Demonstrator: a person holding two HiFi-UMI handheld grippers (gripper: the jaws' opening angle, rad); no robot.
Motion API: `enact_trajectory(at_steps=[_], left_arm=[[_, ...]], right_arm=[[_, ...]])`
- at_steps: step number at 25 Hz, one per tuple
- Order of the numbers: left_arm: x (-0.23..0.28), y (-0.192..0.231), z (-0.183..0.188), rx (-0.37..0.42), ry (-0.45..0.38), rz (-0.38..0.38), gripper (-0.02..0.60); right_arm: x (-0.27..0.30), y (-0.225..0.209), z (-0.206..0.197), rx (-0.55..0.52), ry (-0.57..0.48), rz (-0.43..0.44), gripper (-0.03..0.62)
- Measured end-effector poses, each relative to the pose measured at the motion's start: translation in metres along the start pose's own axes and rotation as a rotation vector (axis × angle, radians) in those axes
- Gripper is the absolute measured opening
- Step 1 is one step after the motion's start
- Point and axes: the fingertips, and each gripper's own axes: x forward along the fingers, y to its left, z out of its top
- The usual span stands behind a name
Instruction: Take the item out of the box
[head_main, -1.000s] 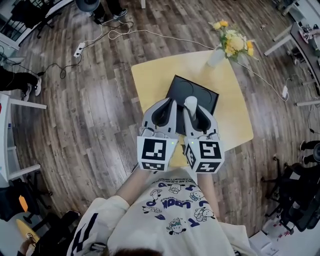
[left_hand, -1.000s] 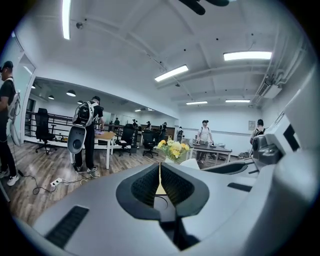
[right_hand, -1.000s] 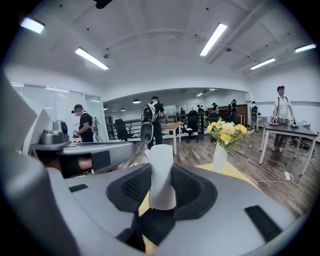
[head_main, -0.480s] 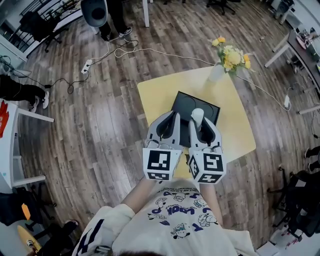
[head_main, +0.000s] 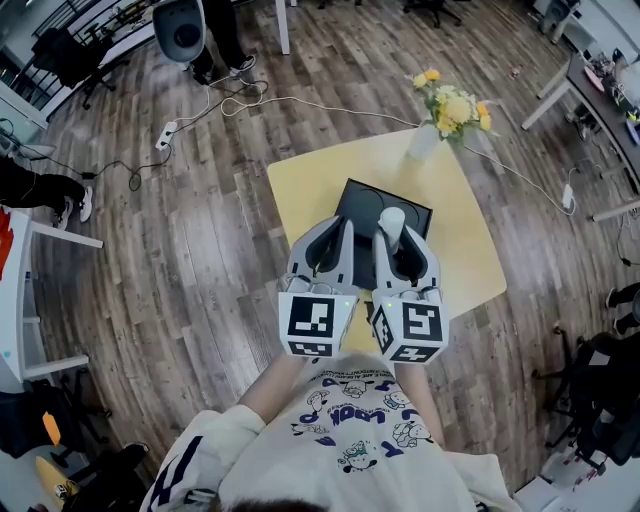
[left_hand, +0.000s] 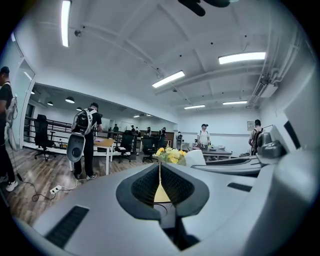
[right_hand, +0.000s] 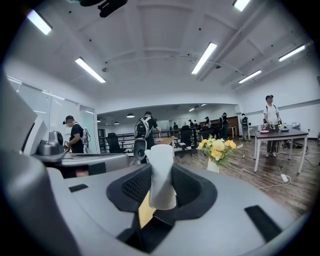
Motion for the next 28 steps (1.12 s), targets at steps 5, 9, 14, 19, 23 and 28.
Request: enact_trajectory(at_steps=[5, 9, 14, 19, 23, 28], left_arm=[[0.0022, -0.0032, 0.002, 0.003, -0.004, -0.007, 0.021], [0.002, -0.006, 0.0037, 0.007, -0.01, -0.006, 0.021], [0.0012, -0.0049, 0.0012, 0.0, -0.005, -0.006, 0.021], [-0.0007, -0.0042, 0.0008, -0.002, -0.005, 0.0, 0.021], [-0.0007, -0.0045, 0.0003, -0.003, -0.005, 0.0, 0.021], [-0.0004, -0.0063, -0.0005, -0.001, -0.005, -0.003, 0.021]], right_arm=[[-0.0007, -0.0017, 0.0031, -0.019, -0.019, -0.007, 0.141], [-0.0018, -0.0034, 0.0041, -0.017, -0.03, -0.011, 0.141], [-0.0007, -0.003, 0.0038, -0.017, -0.036, -0.016, 0.141], [-0.0022, -0.0007, 0.0049, -0.02, -0.04, -0.009, 0.14], [-0.0026, 0.0005, 0.0049, -0.022, -0.042, -0.004, 0.14], [-0.0025, -0.0002, 0.0045, -0.02, -0.042, -0.003, 0.14]])
